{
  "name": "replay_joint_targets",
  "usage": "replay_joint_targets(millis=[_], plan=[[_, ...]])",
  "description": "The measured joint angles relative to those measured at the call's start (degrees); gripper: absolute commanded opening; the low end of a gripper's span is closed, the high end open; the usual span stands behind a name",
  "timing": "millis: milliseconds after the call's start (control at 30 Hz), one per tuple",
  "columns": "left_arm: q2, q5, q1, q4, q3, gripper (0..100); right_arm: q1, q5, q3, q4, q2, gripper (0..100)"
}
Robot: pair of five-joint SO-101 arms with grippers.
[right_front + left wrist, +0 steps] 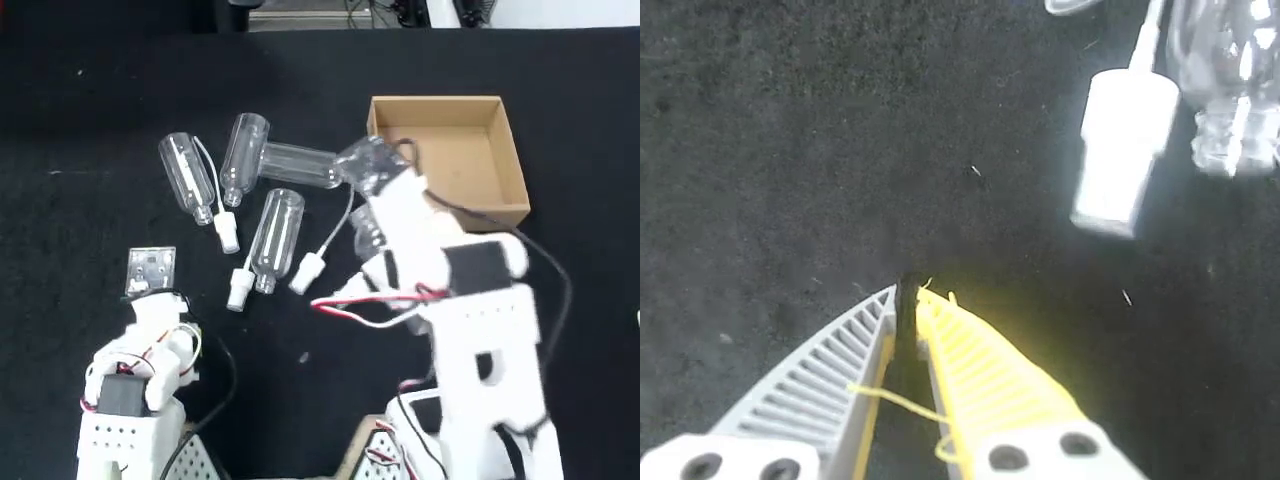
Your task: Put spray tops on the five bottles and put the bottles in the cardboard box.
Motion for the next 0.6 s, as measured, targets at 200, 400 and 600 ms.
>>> replay_joint_targets(millis=[200,400,600], plan=[[-0.6,-9.2,-14.0,-8.2,-8.5,3,0.8,-3.9,-0.1,0.0,-5.9,1.1],[-0.5,-13.5,-15.2,-13.7,-14.8,18,0.8,-5.0,-0.1,0.0,-10.0,1.1],[9.6,-13.5,-5.0,-7.6,-23.7,24,1.0,-5.0,1.0,0.0,-13.4,1.1]])
